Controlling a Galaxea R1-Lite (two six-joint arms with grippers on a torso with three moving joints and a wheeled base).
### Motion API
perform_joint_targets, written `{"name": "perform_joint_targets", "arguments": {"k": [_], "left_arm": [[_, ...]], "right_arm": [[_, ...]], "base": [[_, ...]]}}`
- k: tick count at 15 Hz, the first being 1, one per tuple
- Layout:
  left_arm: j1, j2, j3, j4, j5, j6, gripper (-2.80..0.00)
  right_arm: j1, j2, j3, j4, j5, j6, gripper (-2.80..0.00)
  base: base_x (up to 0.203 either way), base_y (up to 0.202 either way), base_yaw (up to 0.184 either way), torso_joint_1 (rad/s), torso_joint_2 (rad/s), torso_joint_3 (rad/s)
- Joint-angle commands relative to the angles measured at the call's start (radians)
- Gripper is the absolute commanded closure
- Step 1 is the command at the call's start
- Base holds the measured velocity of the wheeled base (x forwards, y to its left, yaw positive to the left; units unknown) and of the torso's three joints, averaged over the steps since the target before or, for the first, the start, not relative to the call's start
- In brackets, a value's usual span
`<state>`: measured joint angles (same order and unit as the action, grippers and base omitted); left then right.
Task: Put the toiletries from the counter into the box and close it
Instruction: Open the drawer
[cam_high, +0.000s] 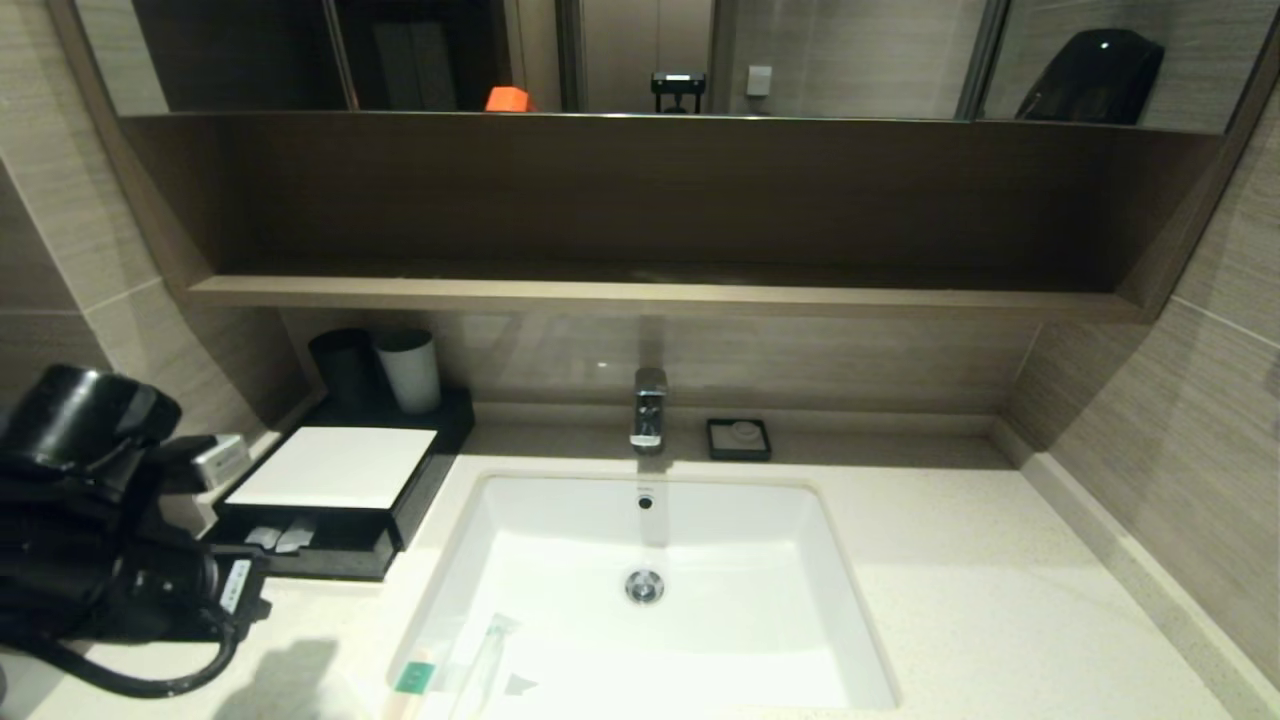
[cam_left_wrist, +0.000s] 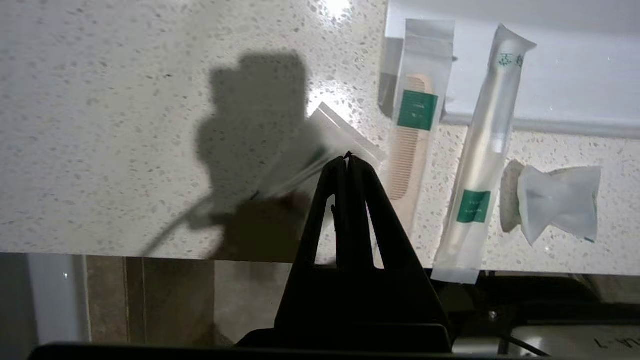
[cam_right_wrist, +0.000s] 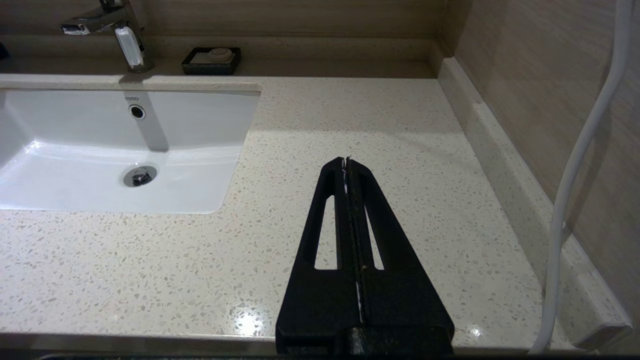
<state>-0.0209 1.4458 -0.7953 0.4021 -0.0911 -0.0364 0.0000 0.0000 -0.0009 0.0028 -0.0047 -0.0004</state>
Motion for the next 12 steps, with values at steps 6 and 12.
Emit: {"name": "perform_joint_targets", "arguments": {"k": [6, 12], "left_arm": [[-0.002, 0.128, 0.052, -0.013, -0.048, 0.002, 0.00], [-0.002, 0.202, 0.120, -0.099, -0.047, 0.001, 0.00]], "right_arm": [[0.000, 0.000, 0.001, 0.000, 0.000, -0.001, 0.00], [0.000, -0.002, 0.000, 0.000, 0.000, 0.000, 0.00]], "base": [[0.000, 0.000, 0.000, 0.000, 0.00, 0.000], [0.000, 0.000, 0.000, 0.000, 0.00, 0.000]]}}
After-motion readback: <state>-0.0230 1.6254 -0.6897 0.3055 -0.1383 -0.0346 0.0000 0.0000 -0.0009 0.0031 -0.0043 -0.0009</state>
